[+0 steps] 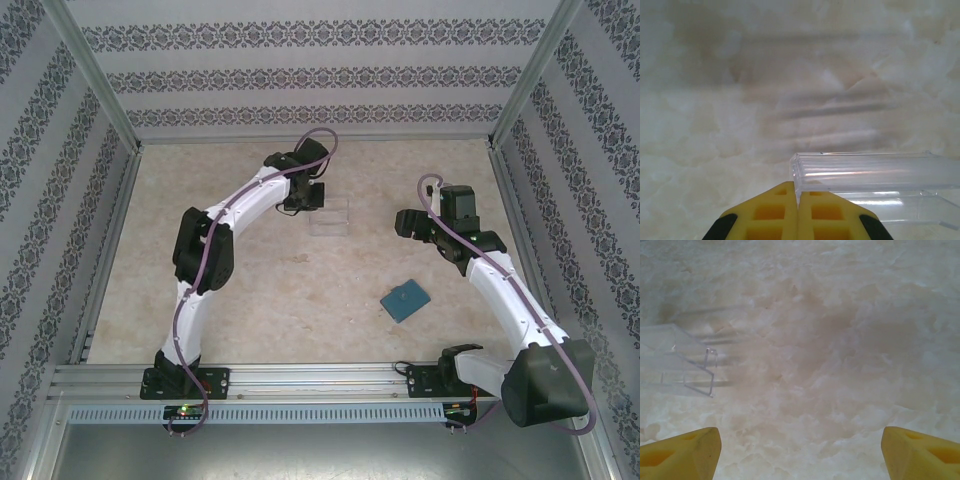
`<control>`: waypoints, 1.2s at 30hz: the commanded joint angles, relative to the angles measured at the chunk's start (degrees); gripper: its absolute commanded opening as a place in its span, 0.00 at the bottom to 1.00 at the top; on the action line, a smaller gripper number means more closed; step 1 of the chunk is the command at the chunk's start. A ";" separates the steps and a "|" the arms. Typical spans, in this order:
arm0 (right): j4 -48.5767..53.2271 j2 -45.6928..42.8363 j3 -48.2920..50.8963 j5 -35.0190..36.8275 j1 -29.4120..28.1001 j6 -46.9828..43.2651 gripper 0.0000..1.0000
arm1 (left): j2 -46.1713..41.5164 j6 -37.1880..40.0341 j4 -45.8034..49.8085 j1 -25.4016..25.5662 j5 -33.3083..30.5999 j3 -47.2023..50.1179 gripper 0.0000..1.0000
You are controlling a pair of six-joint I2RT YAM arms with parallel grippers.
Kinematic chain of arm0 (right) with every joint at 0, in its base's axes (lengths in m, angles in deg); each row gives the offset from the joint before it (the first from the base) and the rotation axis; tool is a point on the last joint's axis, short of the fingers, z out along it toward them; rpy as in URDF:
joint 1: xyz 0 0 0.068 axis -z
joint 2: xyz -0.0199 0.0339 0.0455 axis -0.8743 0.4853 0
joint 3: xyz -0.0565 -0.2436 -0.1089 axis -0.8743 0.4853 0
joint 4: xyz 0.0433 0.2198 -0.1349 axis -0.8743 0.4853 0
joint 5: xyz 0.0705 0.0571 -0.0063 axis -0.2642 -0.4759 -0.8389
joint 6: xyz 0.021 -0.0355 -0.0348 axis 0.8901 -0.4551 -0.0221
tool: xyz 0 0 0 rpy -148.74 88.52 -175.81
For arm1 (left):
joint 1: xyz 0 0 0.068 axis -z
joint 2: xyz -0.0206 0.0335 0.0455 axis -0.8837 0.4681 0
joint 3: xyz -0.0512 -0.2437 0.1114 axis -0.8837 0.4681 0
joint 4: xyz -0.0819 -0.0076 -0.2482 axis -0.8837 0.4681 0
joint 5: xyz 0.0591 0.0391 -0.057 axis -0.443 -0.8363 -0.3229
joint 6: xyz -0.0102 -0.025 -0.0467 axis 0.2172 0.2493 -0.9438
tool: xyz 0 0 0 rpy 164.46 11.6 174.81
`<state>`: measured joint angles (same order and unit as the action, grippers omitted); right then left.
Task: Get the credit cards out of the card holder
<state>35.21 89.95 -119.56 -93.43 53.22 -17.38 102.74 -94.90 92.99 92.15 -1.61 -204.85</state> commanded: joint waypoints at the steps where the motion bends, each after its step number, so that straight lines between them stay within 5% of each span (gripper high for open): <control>1: -0.01 -0.95 0.23 1.10 -0.07 -0.70 0.84 | 3.16 1.11 3.85 0.73 -0.76 -5.18 0.02; 36: -0.05 -1.31 0.41 0.71 0.96 -0.68 0.84 | 6.42 -2.14 10.01 0.74 -5.99 -10.78 0.11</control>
<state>35.19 89.87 -119.56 -93.26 53.57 -17.40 110.52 -95.71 100.77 92.15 -6.36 -215.34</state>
